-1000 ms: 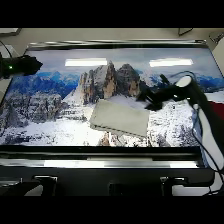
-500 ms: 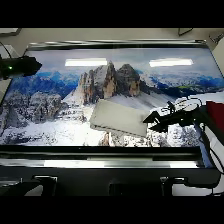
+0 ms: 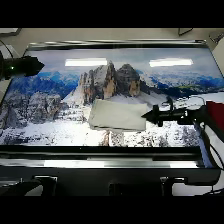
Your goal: Fold the clothes and pants, and hang the long-sleeved shirts on hangers.
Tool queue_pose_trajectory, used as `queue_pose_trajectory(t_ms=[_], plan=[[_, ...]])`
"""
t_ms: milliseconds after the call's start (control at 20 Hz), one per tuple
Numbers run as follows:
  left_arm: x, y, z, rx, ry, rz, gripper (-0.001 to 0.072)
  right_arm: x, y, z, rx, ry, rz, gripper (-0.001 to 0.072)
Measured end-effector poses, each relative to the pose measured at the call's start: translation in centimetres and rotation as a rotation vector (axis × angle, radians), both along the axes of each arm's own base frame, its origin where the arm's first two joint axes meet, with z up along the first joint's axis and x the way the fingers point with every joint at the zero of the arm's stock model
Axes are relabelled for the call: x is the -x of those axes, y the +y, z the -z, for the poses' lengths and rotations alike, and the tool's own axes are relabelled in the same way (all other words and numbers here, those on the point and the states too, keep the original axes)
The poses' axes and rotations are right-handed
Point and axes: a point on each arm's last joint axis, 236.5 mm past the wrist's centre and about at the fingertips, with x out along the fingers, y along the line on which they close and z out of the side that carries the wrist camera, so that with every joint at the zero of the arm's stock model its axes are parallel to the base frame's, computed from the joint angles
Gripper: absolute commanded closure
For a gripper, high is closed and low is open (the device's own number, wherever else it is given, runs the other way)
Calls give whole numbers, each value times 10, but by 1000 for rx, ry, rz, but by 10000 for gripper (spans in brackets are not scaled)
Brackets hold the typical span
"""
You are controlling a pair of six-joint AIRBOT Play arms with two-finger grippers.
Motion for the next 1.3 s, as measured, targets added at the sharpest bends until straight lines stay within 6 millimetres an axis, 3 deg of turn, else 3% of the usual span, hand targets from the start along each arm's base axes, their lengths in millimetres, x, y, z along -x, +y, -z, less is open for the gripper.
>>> queue_pose_trajectory(t_ms=[150, 350, 500, 650, 900, 1150, 1300], plan=[[0, 0, 0, 0, 0, 0, 678, -39, -40, -63, 28, -142, 56, 672], [0, 0, 0, 0, 0, 0, 678, -70, -132, -155, 201, -282, 193, 672], [0, 0, 0, 0, 0, 0, 678, -69, -201, -213, 309, -336, 340, 672], [-1, 0, 0, 0, -3, 0, 678, -54, -265, -254, 379, -347, 513, 672], [-1, 0, -1, 0, -5, -1, 677, -12, -344, -290, 411, -301, 765, 671], [-1, 0, -1, -1, -7, 0, 677, 34, -399, -312, 426, -263, 980, 671], [-1, 0, -1, -1, -7, 0, 678, 65, -422, -311, 457, -203, 1077, 670]])
